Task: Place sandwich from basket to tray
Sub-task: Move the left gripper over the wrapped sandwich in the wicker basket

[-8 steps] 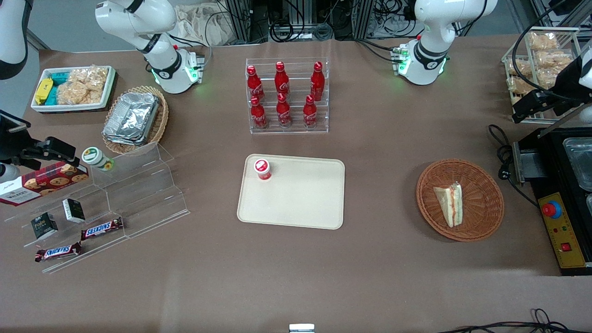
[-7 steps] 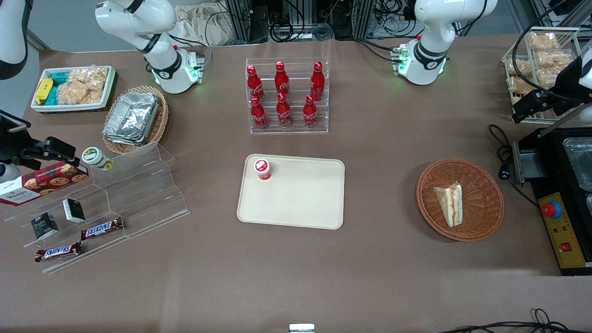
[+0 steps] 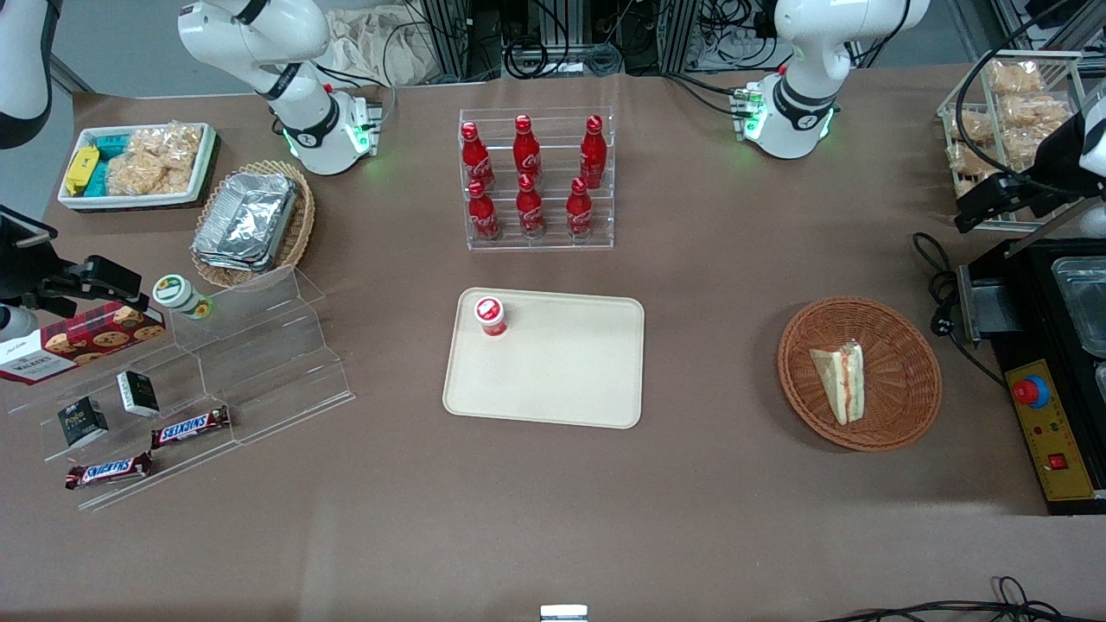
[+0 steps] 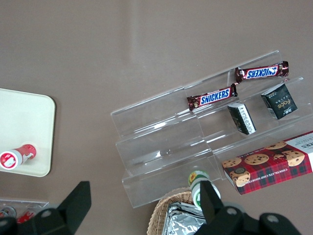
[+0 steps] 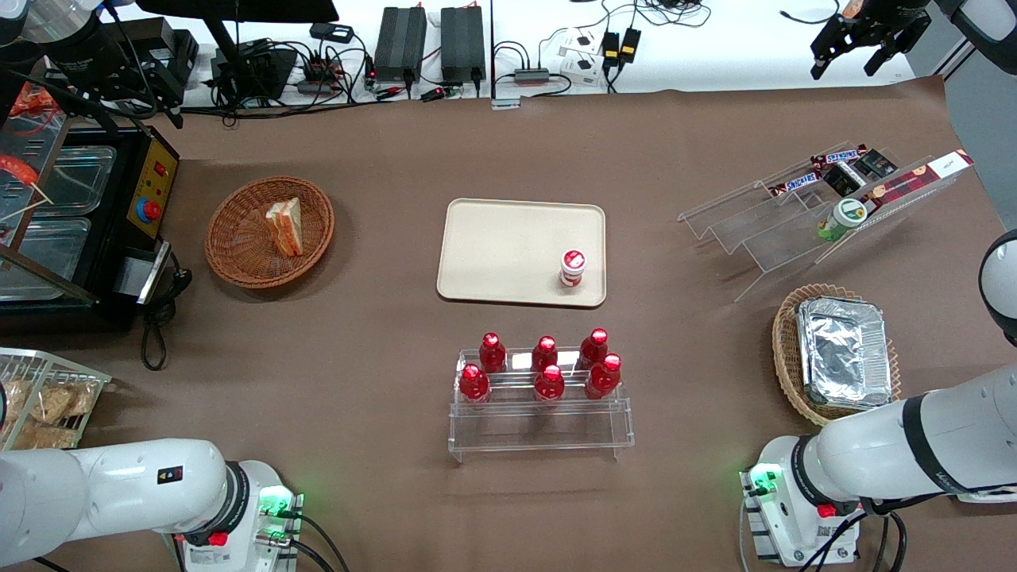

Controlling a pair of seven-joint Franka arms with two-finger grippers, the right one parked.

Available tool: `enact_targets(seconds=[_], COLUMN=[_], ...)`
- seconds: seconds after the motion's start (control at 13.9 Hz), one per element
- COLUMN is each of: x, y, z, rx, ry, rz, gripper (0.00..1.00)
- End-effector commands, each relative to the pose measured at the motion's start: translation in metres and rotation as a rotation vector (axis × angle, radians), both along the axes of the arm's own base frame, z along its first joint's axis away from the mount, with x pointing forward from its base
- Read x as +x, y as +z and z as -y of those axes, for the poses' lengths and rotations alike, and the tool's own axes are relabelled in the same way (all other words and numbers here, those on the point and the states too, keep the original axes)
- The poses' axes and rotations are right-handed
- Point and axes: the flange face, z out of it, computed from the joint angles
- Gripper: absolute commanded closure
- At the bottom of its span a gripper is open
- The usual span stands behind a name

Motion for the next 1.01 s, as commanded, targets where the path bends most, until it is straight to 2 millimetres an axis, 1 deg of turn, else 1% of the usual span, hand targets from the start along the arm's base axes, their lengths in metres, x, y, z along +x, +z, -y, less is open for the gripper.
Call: enact_targets(seconds=[0.0, 0.14, 0.36, 0.5, 0.65, 0.79, 0.86, 0.94], x=[0.024, 0.043, 0.068, 0.08, 0.087, 0.089, 0.089, 0.09], y=[-0.036, -0.064, -0.124, -0.163, -0.204, -0.244, -0.263, -0.276], z=[0.001, 0.002, 0.003, 0.005, 0.007, 0.008, 0.009, 0.016], rx=[-0.02, -0.014, -0.019, -0.021, -0.023, -0.025, -0.027, -0.027], ry=[0.024, 0.02, 0.047, 0.045, 0.042, 0.043, 0.043, 0.031], rz=[-0.062, -0.066, -0.057, -0.057, -0.043, -0.031, -0.038, -0.038], gripper=[0.0, 0.0, 0.0, 0.0, 0.0, 0.0, 0.0, 0.0])
